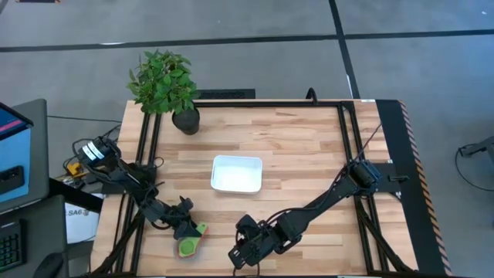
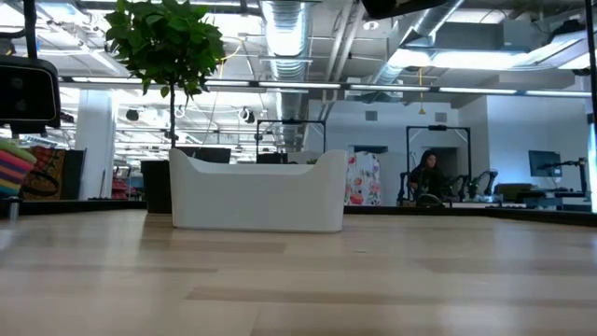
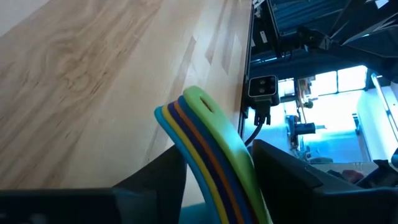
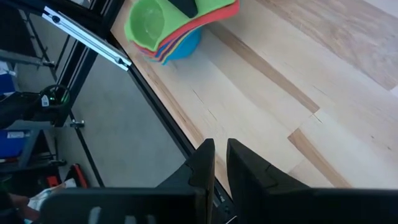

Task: Nest measuring cups in basket
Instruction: Put the measuring cups into the white bin

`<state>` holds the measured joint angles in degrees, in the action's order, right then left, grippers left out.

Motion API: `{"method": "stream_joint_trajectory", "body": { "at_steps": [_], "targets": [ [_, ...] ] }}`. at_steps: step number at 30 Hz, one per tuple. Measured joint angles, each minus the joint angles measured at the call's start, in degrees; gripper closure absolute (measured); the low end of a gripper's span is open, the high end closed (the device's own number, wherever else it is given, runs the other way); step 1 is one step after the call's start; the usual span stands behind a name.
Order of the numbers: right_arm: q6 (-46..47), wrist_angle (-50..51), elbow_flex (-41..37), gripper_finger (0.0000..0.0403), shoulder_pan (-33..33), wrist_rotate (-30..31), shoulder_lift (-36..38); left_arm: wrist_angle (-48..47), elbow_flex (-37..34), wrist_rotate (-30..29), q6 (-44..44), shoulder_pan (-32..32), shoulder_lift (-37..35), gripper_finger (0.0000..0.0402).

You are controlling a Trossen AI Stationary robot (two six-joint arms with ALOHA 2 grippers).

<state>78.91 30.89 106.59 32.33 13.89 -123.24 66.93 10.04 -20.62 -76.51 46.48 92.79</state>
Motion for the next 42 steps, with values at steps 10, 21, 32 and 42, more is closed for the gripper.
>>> {"method": "stream_joint_trajectory", "body": {
  "at_steps": [10,21,32,42],
  "targets": [
    [0.6,0.3,0.0,0.0337,0.0,0.0,0.0,-0.4,-0.1,-0.5,1.3,0.0,0.0,0.0263],
    [1.2,0.4,0.0,0.0337,0.0,0.0,0.0,1.0,-2.7,-1.6,-1.1,-0.1,0.1,0.0294],
    [2.9,1.0,0.0,0.0337,0.5,0.0,0.1,12.3,-7.1,-8.8,-0.7,-0.2,0.2,0.0293],
    [3.7,16.2,0.0,0.0337,1.1,4.5,8.0,22.2,-9.1,-11.4,0.5,-3.9,-2.2,0.0293]
  ]
}}
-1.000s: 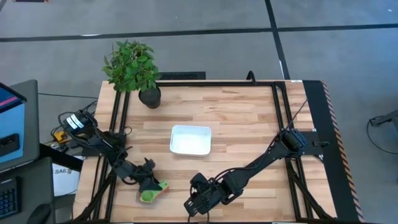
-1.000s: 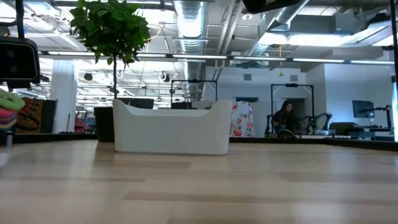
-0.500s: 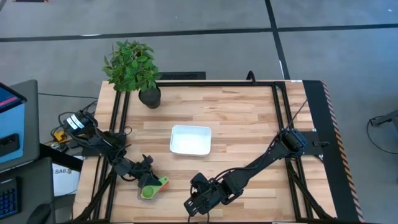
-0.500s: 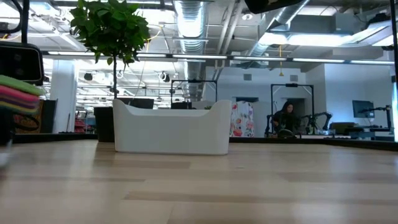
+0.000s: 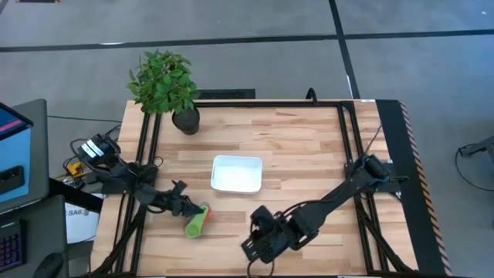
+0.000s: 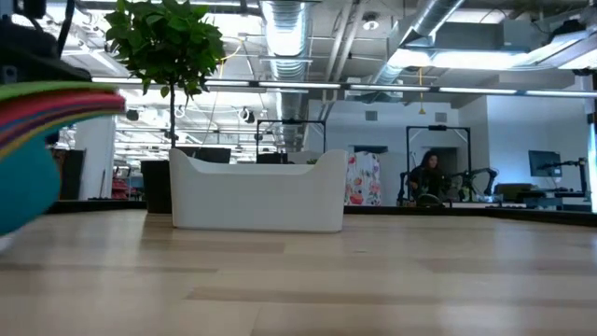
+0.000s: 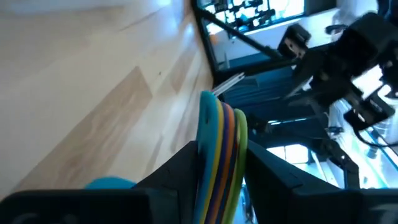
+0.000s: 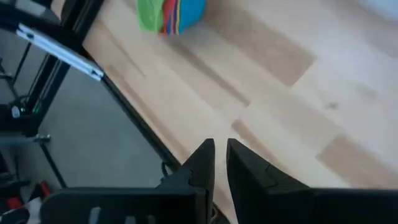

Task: Nest measuring cups in basket
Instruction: Put the measuring cups into the white bin

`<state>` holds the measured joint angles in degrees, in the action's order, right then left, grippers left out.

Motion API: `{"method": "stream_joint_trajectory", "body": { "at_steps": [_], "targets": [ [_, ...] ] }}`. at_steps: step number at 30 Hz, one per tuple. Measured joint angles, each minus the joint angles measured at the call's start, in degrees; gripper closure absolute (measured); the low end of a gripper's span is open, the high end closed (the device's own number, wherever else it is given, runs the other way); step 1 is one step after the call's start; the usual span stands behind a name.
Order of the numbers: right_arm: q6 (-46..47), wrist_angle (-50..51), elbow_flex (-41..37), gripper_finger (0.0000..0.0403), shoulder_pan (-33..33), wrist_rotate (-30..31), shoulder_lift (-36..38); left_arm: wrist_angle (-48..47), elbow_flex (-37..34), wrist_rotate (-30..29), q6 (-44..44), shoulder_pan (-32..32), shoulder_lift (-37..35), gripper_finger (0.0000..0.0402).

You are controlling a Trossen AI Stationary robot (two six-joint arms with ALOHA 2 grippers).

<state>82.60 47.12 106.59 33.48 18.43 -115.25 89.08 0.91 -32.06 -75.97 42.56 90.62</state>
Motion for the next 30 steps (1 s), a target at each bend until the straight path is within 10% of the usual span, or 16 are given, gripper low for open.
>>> {"method": "stream_joint_trajectory", "body": {
  "at_steps": [23,30],
  "targets": [
    [-1.4,9.2,0.0,0.0337,-3.3,-0.5,4.5,-13.4,-0.5,4.2,-3.2,-3.8,-1.9,0.0292],
    [1.3,-1.5,-6.8,0.0337,-2.7,-0.5,3.3,-13.5,-0.6,4.7,-3.2,-3.8,-1.9,0.0292]
  ]
}}
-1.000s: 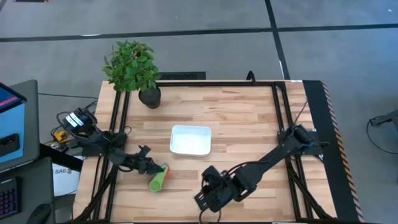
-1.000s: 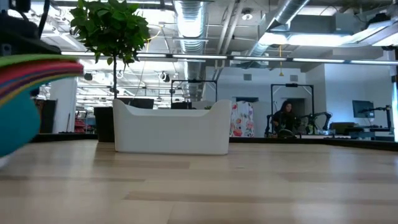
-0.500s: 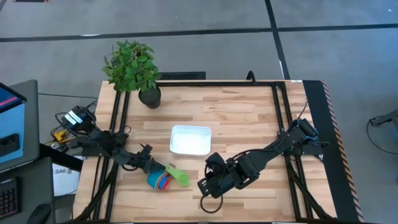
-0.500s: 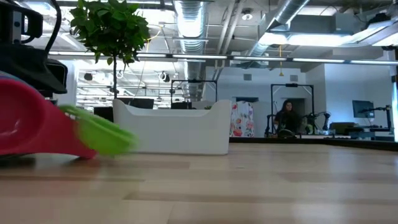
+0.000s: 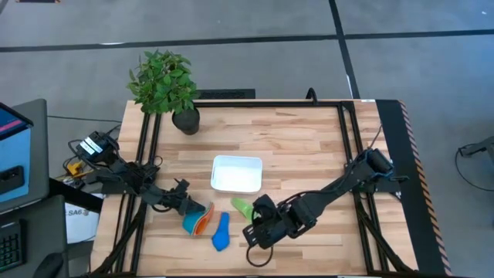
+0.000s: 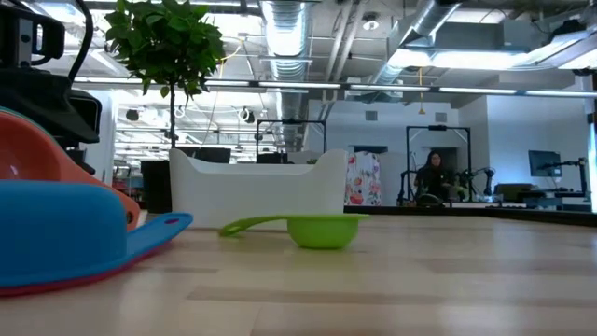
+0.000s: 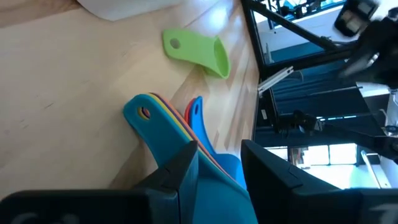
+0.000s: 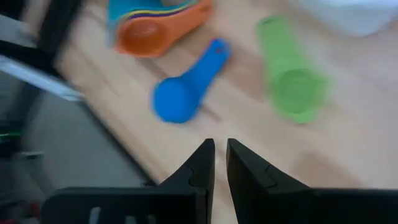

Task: Nest measuring cups in basket
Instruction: Put the measuring cups into the white bin, then stack the blue measuring cup into the orange measuring cup

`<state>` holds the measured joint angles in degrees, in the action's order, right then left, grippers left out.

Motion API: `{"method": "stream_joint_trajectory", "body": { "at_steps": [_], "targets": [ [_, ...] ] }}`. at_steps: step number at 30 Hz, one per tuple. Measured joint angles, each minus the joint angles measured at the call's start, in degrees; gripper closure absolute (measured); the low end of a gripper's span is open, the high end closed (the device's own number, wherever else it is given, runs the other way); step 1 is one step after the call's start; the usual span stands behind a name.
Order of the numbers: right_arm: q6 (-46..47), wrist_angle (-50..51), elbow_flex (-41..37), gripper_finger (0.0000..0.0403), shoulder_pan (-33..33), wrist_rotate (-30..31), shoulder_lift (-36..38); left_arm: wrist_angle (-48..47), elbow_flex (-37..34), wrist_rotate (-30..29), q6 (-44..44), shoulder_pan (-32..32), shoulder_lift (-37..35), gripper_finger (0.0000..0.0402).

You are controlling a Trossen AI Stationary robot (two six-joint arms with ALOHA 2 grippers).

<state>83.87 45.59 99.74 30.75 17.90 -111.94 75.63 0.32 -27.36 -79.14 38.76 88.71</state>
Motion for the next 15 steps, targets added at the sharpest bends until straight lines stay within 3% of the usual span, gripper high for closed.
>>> {"method": "stream_joint_trajectory", "body": {
  "at_steps": [7,15],
  "targets": [
    [3.1,-19.2,-8.7,0.0337,1.4,0.1,0.1,0.2,0.0,1.9,1.0,0.0,0.0,0.0292],
    [0.1,-21.1,-9.2,0.0337,1.0,3.1,0.1,0.0,0.0,3.0,2.8,0.0,0.0,0.0292]
  ]
}}
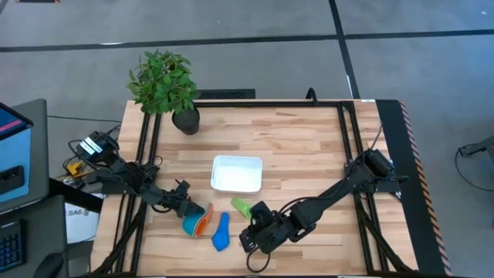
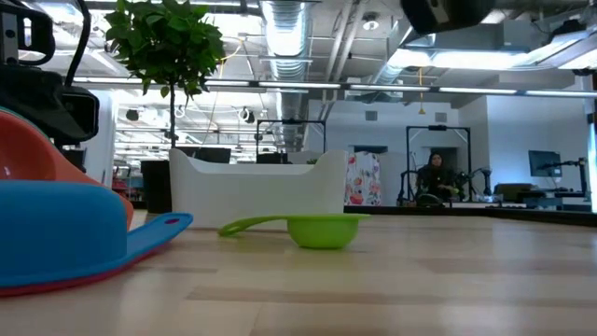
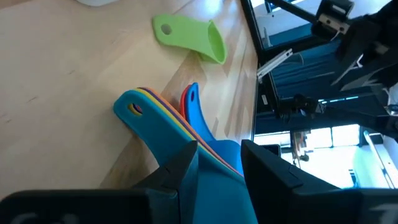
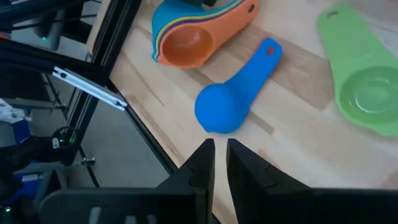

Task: Nest measuring cups in basket
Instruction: Stack the blue measuring cup into the orange measuring cup

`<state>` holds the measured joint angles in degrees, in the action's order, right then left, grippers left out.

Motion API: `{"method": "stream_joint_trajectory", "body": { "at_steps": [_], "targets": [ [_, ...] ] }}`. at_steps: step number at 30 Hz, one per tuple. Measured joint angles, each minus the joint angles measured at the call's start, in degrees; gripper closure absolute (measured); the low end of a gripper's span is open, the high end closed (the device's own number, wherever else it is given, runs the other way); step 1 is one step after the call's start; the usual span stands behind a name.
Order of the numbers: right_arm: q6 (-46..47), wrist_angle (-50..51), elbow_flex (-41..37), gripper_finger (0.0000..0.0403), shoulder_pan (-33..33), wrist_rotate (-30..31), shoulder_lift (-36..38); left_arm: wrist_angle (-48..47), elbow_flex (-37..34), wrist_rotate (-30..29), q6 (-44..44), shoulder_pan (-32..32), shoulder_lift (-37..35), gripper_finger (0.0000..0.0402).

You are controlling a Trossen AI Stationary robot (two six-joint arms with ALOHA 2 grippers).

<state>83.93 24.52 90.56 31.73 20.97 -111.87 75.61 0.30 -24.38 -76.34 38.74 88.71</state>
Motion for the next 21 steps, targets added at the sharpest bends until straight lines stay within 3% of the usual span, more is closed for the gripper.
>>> {"method": "stream_joint_trajectory", "body": {
  "at_steps": [17,21],
  "targets": [
    [-6.2,0.3,0.0,0.0337,-0.8,-0.8,0.2,2.1,1.7,-0.3,4.0,0.0,0.0,0.0292],
    [-7.8,0.7,0.2,0.0337,-0.8,-1.5,0.2,6.7,3.9,0.3,9.3,0.0,0.0,0.0292]
  ]
}}
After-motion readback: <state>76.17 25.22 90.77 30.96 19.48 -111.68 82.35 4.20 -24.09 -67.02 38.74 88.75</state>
